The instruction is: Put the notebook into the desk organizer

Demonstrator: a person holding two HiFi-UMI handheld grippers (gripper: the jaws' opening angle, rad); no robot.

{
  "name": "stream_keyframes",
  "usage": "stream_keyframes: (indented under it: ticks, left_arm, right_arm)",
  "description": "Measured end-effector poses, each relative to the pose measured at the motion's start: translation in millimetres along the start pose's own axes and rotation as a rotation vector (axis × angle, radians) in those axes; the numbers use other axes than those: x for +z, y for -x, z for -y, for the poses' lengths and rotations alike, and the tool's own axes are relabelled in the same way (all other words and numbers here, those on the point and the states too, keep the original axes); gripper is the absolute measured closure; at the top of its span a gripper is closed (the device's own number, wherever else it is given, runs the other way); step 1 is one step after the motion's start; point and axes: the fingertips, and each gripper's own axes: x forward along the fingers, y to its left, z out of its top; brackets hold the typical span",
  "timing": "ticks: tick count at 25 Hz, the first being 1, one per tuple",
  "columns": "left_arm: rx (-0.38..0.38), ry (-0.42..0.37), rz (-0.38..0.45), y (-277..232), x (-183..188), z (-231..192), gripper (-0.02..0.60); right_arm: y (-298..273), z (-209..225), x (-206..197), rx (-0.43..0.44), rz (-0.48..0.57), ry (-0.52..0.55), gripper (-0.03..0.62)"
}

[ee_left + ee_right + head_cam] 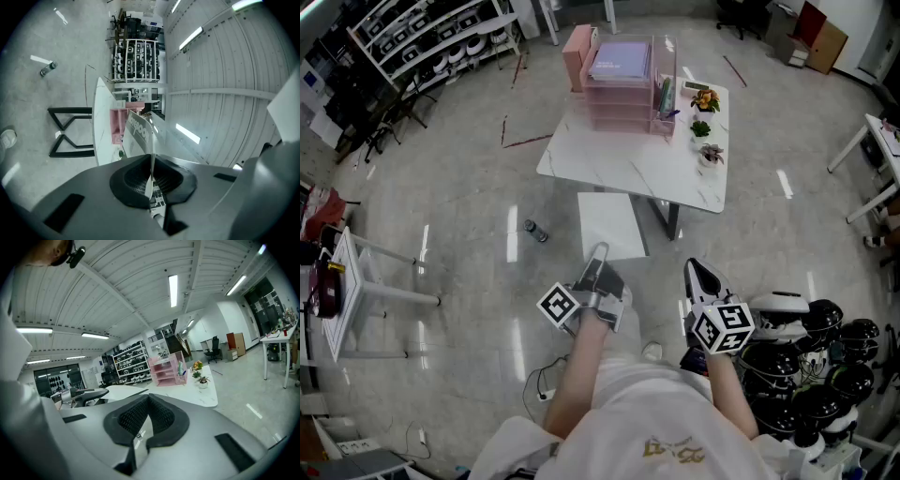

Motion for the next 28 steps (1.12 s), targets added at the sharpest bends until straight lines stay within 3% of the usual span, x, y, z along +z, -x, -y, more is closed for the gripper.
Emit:
stream_keyframes:
  ticks: [6,14,22,28]
  left_arm:
    - [0.001,-0.033,-0.002,35,-18,18,0.554]
    - [-0.011,-0.056,-0.025,37,-24,29,0.554]
    - [-0.03,-0.037,-0.039,2,-3,19,0.554]
    - [-0.01,-0.012,-0.078,-53,48,-12,0.554]
  right_arm:
    - [34,-8,2,0.009,0.019,-0.01,0.585]
    - [39,-11,5,0.041,0.044,-0.021,0.585]
    - [-5,0,3,0.026,-0.004,0.027,0.585]
    - [-86,9,11,-0.01,-0.025,0.004,0.585]
